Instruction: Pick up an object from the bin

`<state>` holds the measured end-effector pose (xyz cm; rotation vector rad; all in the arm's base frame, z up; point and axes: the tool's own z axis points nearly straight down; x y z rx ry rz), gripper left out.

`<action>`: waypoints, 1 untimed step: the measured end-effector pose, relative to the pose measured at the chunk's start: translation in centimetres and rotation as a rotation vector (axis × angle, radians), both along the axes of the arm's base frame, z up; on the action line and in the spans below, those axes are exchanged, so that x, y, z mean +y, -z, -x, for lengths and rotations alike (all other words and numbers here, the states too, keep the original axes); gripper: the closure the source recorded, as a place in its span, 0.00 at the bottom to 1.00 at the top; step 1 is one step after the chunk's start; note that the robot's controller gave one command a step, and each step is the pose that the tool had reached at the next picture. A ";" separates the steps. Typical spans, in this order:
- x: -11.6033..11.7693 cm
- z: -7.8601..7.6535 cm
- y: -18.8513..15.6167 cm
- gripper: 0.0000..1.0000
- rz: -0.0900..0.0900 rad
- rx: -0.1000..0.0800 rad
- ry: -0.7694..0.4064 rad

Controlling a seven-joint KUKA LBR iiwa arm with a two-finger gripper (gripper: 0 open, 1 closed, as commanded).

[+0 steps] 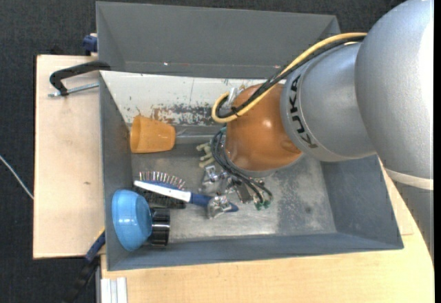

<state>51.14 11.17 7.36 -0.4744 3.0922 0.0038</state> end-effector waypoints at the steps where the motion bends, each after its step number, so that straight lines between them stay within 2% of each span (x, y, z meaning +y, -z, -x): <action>1: 0.5 -1.0 0.1 1.00 0.006 0.007 -0.296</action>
Offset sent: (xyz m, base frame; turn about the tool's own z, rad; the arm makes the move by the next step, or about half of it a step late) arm 0.0083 0.0049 -0.0036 -0.2994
